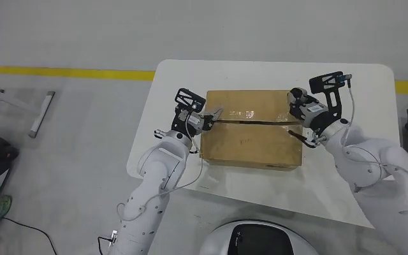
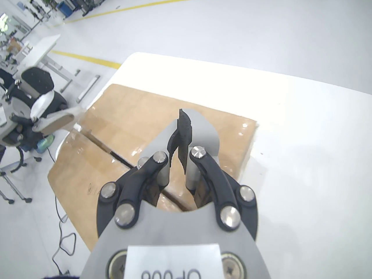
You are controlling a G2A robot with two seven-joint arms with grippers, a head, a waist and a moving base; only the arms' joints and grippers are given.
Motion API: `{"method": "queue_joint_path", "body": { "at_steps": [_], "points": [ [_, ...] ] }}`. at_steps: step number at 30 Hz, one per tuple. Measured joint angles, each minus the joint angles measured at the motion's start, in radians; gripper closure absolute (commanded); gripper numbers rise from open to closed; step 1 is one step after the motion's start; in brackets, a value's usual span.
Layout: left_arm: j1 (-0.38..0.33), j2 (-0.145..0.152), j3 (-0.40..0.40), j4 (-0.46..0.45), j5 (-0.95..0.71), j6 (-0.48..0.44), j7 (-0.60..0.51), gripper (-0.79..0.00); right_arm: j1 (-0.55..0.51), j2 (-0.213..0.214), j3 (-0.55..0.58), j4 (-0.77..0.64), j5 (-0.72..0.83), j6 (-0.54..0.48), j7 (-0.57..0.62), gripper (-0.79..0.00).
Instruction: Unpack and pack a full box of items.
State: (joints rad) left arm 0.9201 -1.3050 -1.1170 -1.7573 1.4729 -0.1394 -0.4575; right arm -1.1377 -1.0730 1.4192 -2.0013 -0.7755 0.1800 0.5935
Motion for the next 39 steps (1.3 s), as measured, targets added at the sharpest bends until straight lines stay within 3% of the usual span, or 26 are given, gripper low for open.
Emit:
{"method": "queue_joint_path", "body": {
  "at_steps": [12, 30, 39],
  "points": [
    [-0.042, -0.026, 0.122, 0.036, 0.029, -0.024, 0.001, -0.785, -0.068, 0.01, 0.163, 0.049, 0.045, -0.016, 0.006, 0.0],
    [-0.131, -0.099, 0.321, 0.118, 0.045, 0.063, -0.016, -0.785, -0.207, 0.023, 0.391, 0.098, 0.156, -0.144, -0.014, 0.0],
    [-0.139, -0.128, 0.339, 0.04, 0.004, 0.099, -0.079, -0.785, -0.231, 0.026, 0.471, 0.093, 0.323, -0.194, 0.039, 0.0]
  ]
}}
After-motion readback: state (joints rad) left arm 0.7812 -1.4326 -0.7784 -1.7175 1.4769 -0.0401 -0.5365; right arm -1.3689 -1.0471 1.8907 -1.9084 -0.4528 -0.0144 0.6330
